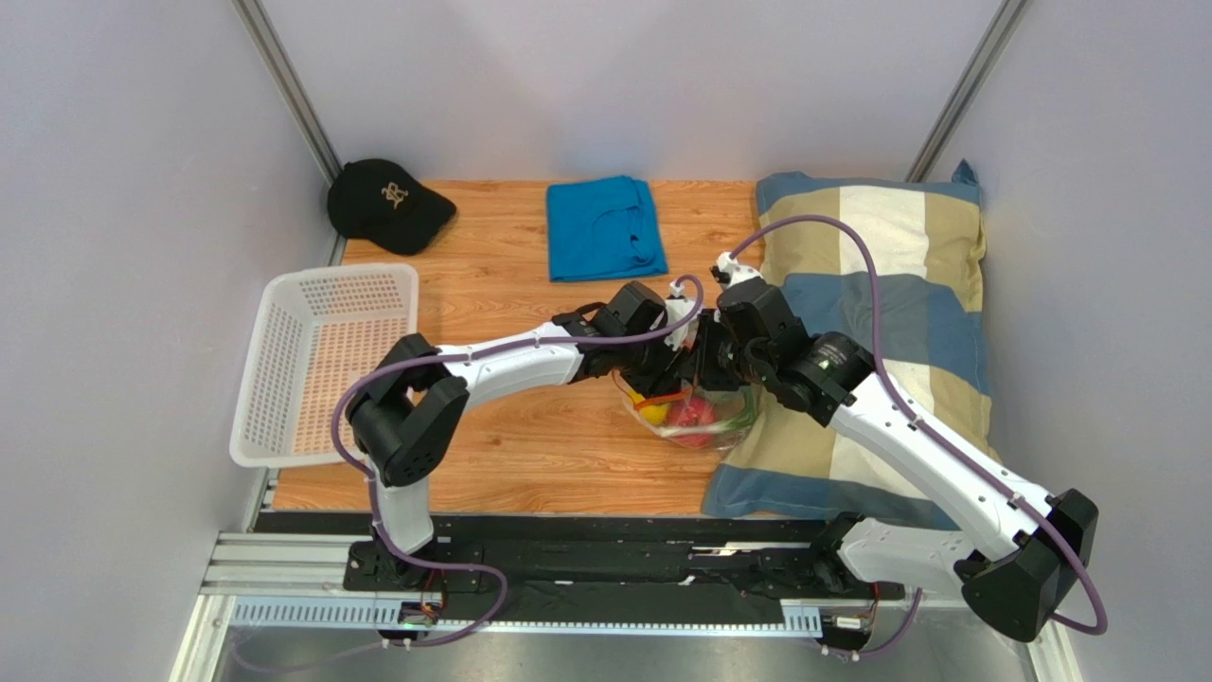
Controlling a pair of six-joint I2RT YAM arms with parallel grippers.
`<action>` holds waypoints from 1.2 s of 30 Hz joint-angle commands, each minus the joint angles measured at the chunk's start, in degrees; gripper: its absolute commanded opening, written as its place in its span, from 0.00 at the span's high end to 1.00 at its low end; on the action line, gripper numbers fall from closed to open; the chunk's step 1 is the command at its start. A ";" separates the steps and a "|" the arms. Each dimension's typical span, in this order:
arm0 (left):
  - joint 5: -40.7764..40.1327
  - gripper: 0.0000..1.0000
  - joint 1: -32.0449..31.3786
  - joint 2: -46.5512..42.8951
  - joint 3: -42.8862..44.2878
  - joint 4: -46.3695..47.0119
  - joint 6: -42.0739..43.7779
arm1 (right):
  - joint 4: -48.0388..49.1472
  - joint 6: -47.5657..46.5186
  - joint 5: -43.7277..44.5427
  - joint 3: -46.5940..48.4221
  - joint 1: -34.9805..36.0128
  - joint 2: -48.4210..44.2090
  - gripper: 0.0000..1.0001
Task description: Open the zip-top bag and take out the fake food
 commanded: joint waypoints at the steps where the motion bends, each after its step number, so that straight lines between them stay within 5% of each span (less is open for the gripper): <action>1: -6.42 0.46 -1.06 1.60 1.30 -0.88 -3.58 | 3.16 0.42 -0.63 0.35 0.14 -1.36 1.00; 9: -4.33 1.00 -1.24 -5.33 3.32 -7.10 -6.21 | 2.73 -0.46 2.44 -1.85 0.06 -2.85 1.00; 18: -1.87 1.00 -1.24 -13.33 7.18 -13.10 -12.36 | 3.25 -3.62 6.22 -5.45 0.14 -3.91 1.00; 28: 8.51 1.00 -0.01 -12.20 13.16 -12.66 -25.90 | 2.38 -5.56 3.59 -1.42 0.23 -2.41 1.00; 36: 6.23 1.00 -0.89 -10.53 10.27 -16.26 -16.17 | -4.92 1.02 6.83 4.12 0.14 -4.52 1.00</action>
